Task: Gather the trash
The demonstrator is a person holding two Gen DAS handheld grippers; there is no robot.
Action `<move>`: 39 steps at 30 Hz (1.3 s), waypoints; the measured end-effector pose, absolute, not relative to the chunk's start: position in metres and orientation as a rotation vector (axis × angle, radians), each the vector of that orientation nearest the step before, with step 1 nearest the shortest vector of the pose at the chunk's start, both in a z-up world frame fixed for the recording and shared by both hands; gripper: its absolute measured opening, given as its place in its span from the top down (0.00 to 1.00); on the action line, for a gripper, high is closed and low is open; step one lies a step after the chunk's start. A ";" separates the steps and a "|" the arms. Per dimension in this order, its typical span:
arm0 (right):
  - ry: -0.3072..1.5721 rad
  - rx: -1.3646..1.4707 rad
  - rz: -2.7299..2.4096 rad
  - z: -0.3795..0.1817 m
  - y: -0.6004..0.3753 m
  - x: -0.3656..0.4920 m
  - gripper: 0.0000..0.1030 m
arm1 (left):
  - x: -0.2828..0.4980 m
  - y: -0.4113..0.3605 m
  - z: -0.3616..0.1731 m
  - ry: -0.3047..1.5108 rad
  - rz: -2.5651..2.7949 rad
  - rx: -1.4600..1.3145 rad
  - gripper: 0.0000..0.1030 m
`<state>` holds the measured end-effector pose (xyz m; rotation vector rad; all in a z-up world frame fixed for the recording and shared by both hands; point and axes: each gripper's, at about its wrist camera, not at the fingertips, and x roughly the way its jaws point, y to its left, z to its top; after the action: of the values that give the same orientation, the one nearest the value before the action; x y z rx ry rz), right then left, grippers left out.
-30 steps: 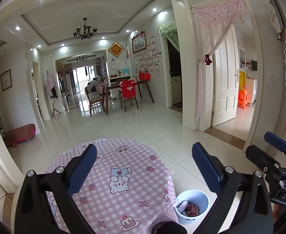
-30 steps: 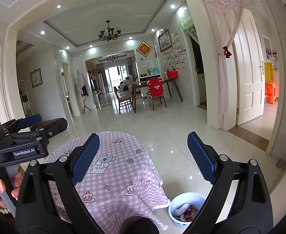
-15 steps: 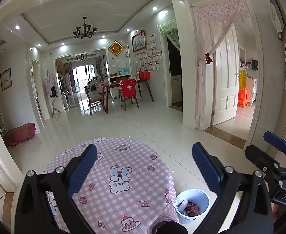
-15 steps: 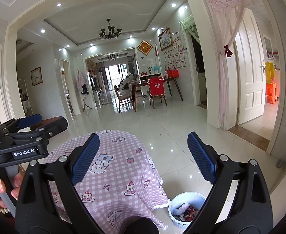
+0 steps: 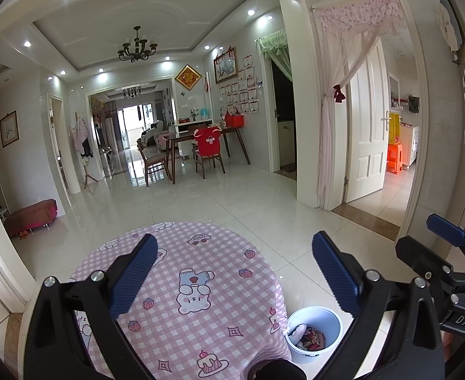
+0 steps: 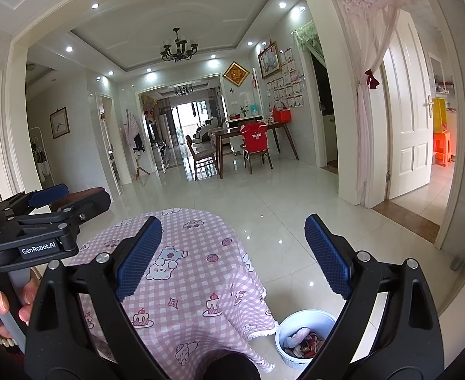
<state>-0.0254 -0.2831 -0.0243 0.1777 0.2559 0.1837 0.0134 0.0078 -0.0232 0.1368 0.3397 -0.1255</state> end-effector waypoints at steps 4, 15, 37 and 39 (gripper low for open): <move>0.259 0.180 0.183 -0.026 -0.284 -0.025 0.13 | 0.015 0.008 -0.023 0.343 -0.126 0.136 0.06; 0.274 0.188 0.182 -0.029 -0.283 -0.027 0.13 | 0.022 0.010 -0.033 0.352 -0.127 0.137 0.06; 0.322 0.174 0.192 -0.030 -0.262 -0.007 0.13 | 0.041 0.032 -0.049 0.365 -0.142 0.122 0.06; 0.340 0.167 0.198 -0.032 -0.252 0.000 0.13 | 0.048 0.040 -0.055 0.380 -0.136 0.117 0.06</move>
<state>0.0004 -0.2515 -0.0322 0.1668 0.3402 0.1978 0.0479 0.0402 -0.0550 0.1168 0.3798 -0.1359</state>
